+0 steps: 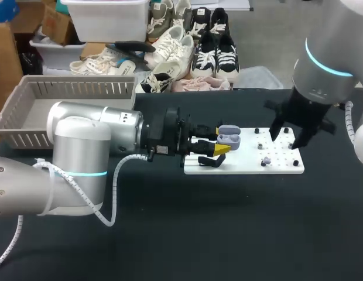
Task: Pick up each earbud case from the left stands, insert the matching earbuds, close the lid, and place the case in the box.
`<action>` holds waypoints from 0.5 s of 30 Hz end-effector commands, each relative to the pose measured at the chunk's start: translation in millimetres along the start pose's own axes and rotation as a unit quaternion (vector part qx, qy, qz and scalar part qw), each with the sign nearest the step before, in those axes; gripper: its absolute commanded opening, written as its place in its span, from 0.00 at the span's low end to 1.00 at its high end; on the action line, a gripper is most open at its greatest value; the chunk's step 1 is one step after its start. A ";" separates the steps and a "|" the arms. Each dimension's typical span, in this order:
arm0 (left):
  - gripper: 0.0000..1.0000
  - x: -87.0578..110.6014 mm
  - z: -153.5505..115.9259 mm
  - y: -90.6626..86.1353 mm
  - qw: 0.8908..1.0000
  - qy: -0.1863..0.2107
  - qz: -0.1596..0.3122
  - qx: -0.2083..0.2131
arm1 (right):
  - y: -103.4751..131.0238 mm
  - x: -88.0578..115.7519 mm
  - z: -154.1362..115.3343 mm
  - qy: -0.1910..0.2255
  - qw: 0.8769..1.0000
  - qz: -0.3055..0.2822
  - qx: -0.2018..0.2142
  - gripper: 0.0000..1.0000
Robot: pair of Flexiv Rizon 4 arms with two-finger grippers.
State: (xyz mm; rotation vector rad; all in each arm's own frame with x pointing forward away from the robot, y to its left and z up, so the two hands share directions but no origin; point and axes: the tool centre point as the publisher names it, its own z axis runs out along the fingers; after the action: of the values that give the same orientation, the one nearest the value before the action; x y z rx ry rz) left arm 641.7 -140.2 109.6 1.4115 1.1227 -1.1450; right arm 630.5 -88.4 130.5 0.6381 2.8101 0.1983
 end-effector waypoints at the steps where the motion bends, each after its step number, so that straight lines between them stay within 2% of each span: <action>1: 0.00 0.3 -0.2 -1.0 1.000 -0.001 0.001 -0.002 | -2.8 -0.3 20.4 0.001 1.000 -0.004 -0.022 0.44; 7: 0.00 0.3 -0.2 -1.0 1.000 -0.001 0.001 -0.002 | -4.8 -4.4 36.7 0.007 0.999 -0.006 -0.037 0.45; 15: 0.00 0.3 -0.2 -1.0 1.000 -0.001 0.001 -0.002 | 1.1 0.5 54.6 0.028 0.999 -0.021 -0.039 0.44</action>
State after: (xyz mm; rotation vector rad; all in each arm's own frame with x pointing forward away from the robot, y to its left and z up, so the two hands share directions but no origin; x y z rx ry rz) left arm 641.7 -140.2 109.6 1.4115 1.1227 -1.1450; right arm 640.4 -86.8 83.6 0.5626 2.8395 0.3224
